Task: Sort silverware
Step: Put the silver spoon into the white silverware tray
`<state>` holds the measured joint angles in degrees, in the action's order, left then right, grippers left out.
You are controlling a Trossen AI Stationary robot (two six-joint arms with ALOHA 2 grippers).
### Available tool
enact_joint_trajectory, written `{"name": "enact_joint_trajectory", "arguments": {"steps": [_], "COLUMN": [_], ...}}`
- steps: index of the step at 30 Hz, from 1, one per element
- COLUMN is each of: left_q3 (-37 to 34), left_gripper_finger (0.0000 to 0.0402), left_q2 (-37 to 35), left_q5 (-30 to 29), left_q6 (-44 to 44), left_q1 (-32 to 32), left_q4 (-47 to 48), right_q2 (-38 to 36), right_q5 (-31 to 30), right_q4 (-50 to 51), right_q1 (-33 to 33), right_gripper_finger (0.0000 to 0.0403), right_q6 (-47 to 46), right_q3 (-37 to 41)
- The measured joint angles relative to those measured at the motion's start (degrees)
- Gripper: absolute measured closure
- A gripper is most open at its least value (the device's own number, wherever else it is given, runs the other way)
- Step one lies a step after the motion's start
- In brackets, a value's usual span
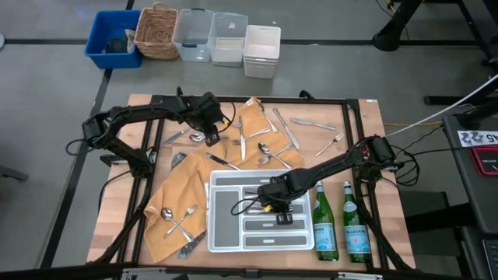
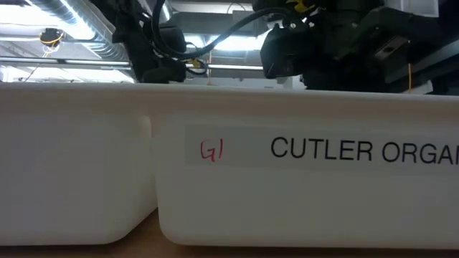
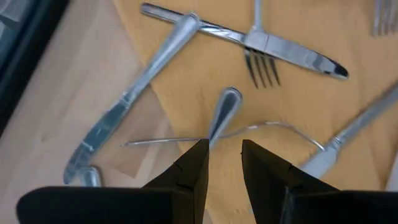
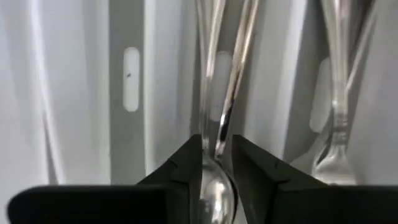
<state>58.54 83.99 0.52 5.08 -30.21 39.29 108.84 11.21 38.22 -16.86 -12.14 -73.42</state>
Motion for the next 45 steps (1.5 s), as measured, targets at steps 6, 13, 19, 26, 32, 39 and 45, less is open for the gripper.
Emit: {"name": "enact_joint_trajectory", "arguments": {"steps": [6, 13, 19, 26, 32, 39, 45], "left_q3": [0.0, 0.0, 0.0, 0.0, 0.0, 0.0, 0.0], "left_gripper_finger": [0.0316, 0.0316, 0.0316, 0.0316, 0.0316, 0.0316, 0.0347], "left_q2": [0.0, 2.5, 6.8, 11.6, 14.2, 16.1, 16.5], "left_q5": [0.5, 1.6, 1.3, 0.7, -1.7, -1.9, -2.2], "left_q6": [2.7, 11.6, 14.7, 18.8, 19.4, 19.6, 19.4], "left_q1": [-2.3, -2.0, -2.1, -2.1, -2.1, -2.1, -2.1], "left_q4": [1.8, 8.6, 6.5, 5.5, 1.5, 0.4, 0.3], "right_q2": [-1.3, -4.9, -7.5, -9.1, -9.1, -9.1, -9.1], "right_q5": [0.8, -0.4, -3.2, -3.3, -3.3, -3.3, -3.3], "right_q4": [2.9, 3.5, 4.0, 3.9, 4.0, 4.6, 7.0], "right_q1": [0.0, 0.0, 0.0, 0.0, 0.0, 0.0, 0.0], "right_gripper_finger": [0.0320, 0.0320, 0.0320, 0.0320, 0.0320, 0.0320, 0.0320], "right_q6": [0.0, 0.6, 0.6, 0.6, 0.6, 0.6, 0.6], "right_q3": [0.0, -0.1, -0.1, -0.1, -0.1, -0.1, -0.1]}}
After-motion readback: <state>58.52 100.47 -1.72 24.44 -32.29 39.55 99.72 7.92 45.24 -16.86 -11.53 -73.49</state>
